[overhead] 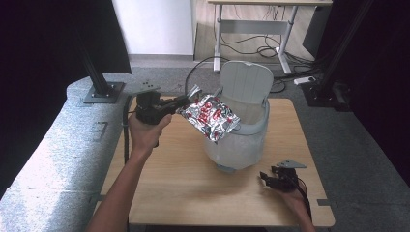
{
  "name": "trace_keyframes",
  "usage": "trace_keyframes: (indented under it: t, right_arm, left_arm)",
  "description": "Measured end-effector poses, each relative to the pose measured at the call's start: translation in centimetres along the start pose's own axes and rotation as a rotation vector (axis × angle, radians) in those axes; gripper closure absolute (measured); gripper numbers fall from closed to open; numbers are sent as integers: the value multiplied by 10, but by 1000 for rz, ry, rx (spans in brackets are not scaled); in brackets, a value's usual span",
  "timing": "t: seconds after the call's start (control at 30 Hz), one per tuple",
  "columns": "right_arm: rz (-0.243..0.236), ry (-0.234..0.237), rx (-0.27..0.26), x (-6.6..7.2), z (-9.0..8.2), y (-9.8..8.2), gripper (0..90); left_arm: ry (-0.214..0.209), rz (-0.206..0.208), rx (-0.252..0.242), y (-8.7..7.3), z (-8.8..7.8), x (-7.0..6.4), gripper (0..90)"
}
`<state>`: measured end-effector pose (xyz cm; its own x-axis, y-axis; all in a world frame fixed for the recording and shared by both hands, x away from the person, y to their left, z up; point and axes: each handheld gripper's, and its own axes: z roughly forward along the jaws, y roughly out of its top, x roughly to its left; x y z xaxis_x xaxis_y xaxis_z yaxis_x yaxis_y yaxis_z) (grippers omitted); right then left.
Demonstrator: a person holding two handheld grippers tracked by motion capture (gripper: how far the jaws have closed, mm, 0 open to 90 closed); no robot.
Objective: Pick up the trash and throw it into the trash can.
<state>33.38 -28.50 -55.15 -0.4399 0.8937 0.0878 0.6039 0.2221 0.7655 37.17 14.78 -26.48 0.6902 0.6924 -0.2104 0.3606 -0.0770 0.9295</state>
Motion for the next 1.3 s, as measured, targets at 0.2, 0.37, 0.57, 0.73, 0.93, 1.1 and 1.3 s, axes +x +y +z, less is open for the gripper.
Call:
trace_keyframes:
  t: [0.2,0.37,0.57,0.73,0.93,1.1,1.3]
  right_arm:
    - [-5,-8,2,1,0,0,379]
    - [0,-6,1,0,0,0,379]
    - [0,-8,1,0,1,0,379]
    - [2,-6,0,0,1,1,379]
    - [1,-7,1,0,1,1,379]
    - [1,-7,1,0,1,1,379]
    - [2,-8,1,0,2,1,379]
  left_arm:
    - [-5,-11,-1,5,3,3,900]
    - [1,-5,-9,13,5,2,900]
    - [2,1,-16,18,9,0,900]
    - [1,-5,-12,19,12,0,900]
    - [-14,-14,-14,19,16,0,900]
    - [-25,-17,-17,22,19,-3,900]
    - [-22,-24,-14,22,28,0,900]
